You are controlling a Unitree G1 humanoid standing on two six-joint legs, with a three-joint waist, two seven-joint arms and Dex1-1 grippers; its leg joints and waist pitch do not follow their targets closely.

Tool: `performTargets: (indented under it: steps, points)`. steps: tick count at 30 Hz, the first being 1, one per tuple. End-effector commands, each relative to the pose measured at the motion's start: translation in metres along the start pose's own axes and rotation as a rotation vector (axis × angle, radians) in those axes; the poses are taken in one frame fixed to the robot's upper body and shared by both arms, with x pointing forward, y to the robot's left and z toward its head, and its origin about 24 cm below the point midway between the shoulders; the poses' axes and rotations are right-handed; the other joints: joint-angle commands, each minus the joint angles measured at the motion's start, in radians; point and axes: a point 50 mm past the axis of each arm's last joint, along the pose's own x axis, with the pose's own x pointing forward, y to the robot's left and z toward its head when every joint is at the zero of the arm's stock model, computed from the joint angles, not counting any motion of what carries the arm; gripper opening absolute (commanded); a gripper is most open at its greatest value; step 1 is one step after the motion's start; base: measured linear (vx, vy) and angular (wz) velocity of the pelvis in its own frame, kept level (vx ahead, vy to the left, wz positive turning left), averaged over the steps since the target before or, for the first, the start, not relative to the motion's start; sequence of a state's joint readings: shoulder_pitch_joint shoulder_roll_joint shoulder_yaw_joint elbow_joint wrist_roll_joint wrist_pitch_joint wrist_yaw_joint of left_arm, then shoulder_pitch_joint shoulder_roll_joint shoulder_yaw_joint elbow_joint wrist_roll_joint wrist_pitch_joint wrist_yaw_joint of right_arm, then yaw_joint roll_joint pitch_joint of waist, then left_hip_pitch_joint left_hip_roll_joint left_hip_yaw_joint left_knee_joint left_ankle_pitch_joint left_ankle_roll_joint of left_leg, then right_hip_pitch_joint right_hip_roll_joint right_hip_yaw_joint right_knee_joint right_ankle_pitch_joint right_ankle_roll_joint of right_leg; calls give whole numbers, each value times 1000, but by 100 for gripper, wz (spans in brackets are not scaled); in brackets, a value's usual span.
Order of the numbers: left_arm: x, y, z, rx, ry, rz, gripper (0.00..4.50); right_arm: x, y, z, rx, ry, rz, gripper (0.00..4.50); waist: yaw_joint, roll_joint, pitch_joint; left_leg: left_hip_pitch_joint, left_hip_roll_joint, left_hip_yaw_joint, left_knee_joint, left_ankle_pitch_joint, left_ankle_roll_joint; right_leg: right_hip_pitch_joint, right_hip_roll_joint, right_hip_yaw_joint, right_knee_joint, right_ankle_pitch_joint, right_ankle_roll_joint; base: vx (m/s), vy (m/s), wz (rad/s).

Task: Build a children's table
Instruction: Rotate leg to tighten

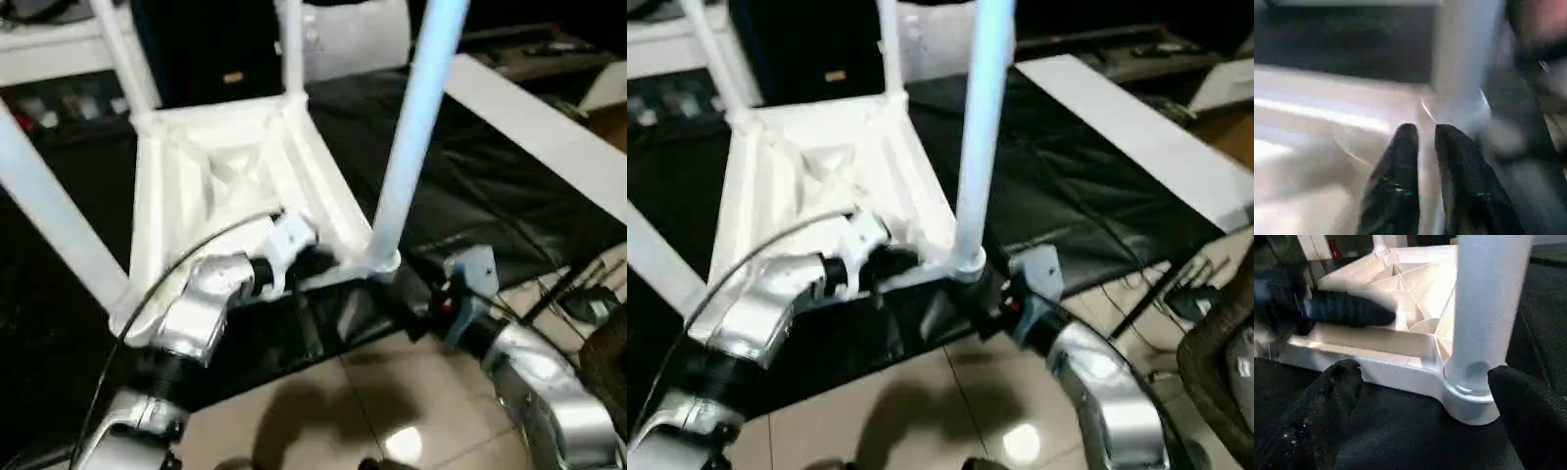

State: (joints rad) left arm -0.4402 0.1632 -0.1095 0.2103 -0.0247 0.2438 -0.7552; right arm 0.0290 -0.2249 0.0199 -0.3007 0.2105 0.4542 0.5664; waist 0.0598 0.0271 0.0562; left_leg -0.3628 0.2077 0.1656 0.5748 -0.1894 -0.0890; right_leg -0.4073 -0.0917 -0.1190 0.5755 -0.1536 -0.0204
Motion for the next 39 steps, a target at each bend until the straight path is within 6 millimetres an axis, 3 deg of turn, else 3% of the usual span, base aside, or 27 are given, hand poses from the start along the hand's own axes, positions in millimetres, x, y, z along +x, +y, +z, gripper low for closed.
performTargets:
  steps: [1, 4, 5, 6, 7, 8, 9, 10, 11, 12, 13, 14, 15, 16, 17, 18, 19, 20, 21, 22, 23, 26, 27, 30, 31, 35, 39]
  points:
    - [-9, 2, 4, -48, -57, 77, 107, 0, 4, 0, -47, 5, -13, 450, 1, -8, -64, -2, 21, 3, -59, -189, 74, 61, -55, 52, -75, -340, -148, 0, 0, 0]
    - [-29, -7, 11, -101, -169, 200, 134, 2, 5, 3, -87, -18, -57, 450, -6, -8, -59, -4, 20, 3, -63, -218, 62, 58, -52, 50, -86, -419, -107, 0, 0, 0]
    - [-33, -9, 12, -94, -181, 226, 146, 2, 5, 3, -94, -21, -70, 450, -14, -1, -48, -70, 8, -52, -90, -255, 102, 104, -55, -12, -67, -436, -75, 0, 0, 0]
    - [-37, -13, 8, -100, -161, 267, 150, 2, 4, 5, -114, -22, -86, 450, -26, 14, -58, -45, 31, -91, -84, -314, 96, 89, -50, -25, -67, -357, -85, -17, -30, 39]
    - [-38, -15, 6, -104, -151, 285, 158, 2, 3, 6, -123, -23, -92, 450, -38, 26, -54, -47, 49, -120, -93, -352, 96, 90, -40, -31, -53, -307, -104, -11, -60, 57]
    - [-41, -15, -4, -159, -87, 361, 172, 2, 3, 8, -135, -21, -87, 450, -50, 46, -43, -35, 96, -188, -139, -477, 113, 85, -7, -30, 4, -246, -129, -11, -60, 57]
    - [-43, -13, -10, -198, -67, 415, 184, 2, 3, 8, -141, -15, -75, 450, -58, 42, -37, -15, 105, -224, -148, -539, 148, 68, 5, -3, 49, -243, -166, 22, -105, 57]
    - [-45, -12, -14, -232, -50, 462, 184, 3, 3, 8, -146, -10, -64, 450, -63, 22, -31, -26, 82, -211, -133, -542, 156, 69, -9, 17, 41, -236, -182, -9, -126, 69]
    - [-46, -11, -16, -240, -45, 485, 196, 3, 3, 8, -151, -5, -55, 450, -37, -12, -19, -69, -25, -142, -71, -499, 84, 76, -64, 39, -51, -465, -158, -9, -126, 69]
    - [-46, -10, -16, -234, -43, 493, 202, 3, 3, 8, -158, 0, -47, 450, -17, -50, -23, 3, -79, -69, 102, -218, 68, 34, -178, 17, -174, -876, -46, -64, -124, 65]
    - [-46, -10, -16, -208, -37, 492, 209, 3, 3, 7, -170, 10, -38, 450, -16, -62, -28, -34, -73, -64, 140, -118, 75, 46, -196, 17, -174, -928, 30, -24, -95, 45]
    - [-47, -10, -16, -164, -25, 494, 220, 5, 2, 7, -193, 28, -20, 450, -4, -54, -25, -79, -50, -70, 164, -91, 94, 77, -254, 35, -158, -891, 144, -24, -95, 45]
    - [-48, -10, -16, -159, -24, 496, 230, 5, 2, 7, -196, 30, -18, 450, 10, -52, -38, -85, -30, -83, 164, -124, 100, 102, -291, 49, -129, -772, 133, -10, -45, 48]
    - [-48, -11, -15, -144, -24, 505, 239, 7, 1, 6, -199, 33, -12, 450, 13, -51, -39, -86, -18, -90, 153, -136, 106, 119, -301, 48, -125, -697, 79, -24, 16, 58]
    - [-49, -11, -14, -135, -38, 518, 239, 8, 1, 6, -190, 32, 2, 450, 12, -18, -45, -29, 4, -91, 71, -119, 111, 107, -221, 56, -112, -531, -74, -24, 16, 58]
    - [-50, -11, -13, -131, -45, 524, 245, 8, 0, 7, -187, 31, 12, 450, 5, -2, -51, -2, 15, -75, -2, -34, 138, 106, -100, -1, -73, -361, -156, -36, 32, 38]
    - [-50, -11, -13, -131, -47, 524, 247, 8, 0, 7, -187, 30, 14, 450, -3, 13, -53, 27, 57, -96, -18, -36, 150, 72, -50, -4, -34, -267, -151, -40, 19, 24]
    - [-51, -12, -12, -140, -61, 522, 259, 9, 0, 8, -192, 29, 35, 450, -18, 20, -61, 48, 107, -110, -25, -42, 139, 54, -48, 22, -13, -116, -129, -40, 19, 24]
    - [-51, -13, -13, -154, -52, 523, 272, 10, -2, 9, -195, 33, 28, 450, -20, 10, -48, 31, 86, -89, -28, -109, 108, 56, -61, 48, -19, -83, -157, -21, 26, 20]
    - [-51, -14, -14, -164, -45, 524, 282, 11, -4, 10, -196, 37, 22, 450, -21, 5, -46, 26, 67, -75, -28, -147, 92, 64, -68, 56, -24, -95, -174, 0, 0, 0]
    - [-52, -15, -14, -165, -39, 517, 286, 11, -6, 11, -196, 37, 19, 450, -19, -9, -45, 14, 46, -61, -33, -196, 74, 79, -80, 65, -33, -158, -187, 0, 0, 0]
    - [-53, -18, -16, -159, -31, 482, 305, 14, -7, 15, -207, 17, 51, 450, -20, -18, -38, 11, 33, -49, -38, -283, 54, 76, -87, 77, -57, -393, -140, 0, 0, 0]
    - [-54, -19, -17, -155, -28, 465, 319, 16, -6, 17, -212, 9, 77, 450, -26, -21, -41, 6, 31, -48, -37, -272, 58, 76, -85, 79, -59, -401, -130, 0, 0, 0]
    - [-56, -18, -16, -162, -42, 449, 331, 21, -8, 20, -221, 4, 108, 450, -35, -25, -43, -1, 28, -47, -35, -231, 76, 77, -85, 81, -57, -381, -131, 0, 0, 0]
    - [-58, -15, -15, -175, -54, 463, 337, 28, -13, 20, -236, 17, 84, 450, -39, -23, -49, -5, 28, -46, -31, -186, 91, 78, -83, 79, -51, -330, -145, 0, 0, 0]
    - [-60, -18, -20, -152, -25, 437, 372, 43, -23, 24, -248, 13, 12, 450, -48, -23, -51, -6, 22, -39, -27, -145, 112, 74, -77, 77, -48, -297, -180, 0, 0, 0]
    - [-63, -21, -22, -163, -38, 414, 407, 46, -30, 26, -249, -1, -40, 450, -46, -29, -55, -2, 26, -34, -25, -116, 122, 70, -72, 78, -44, -252, -188, 0, 0, 0]
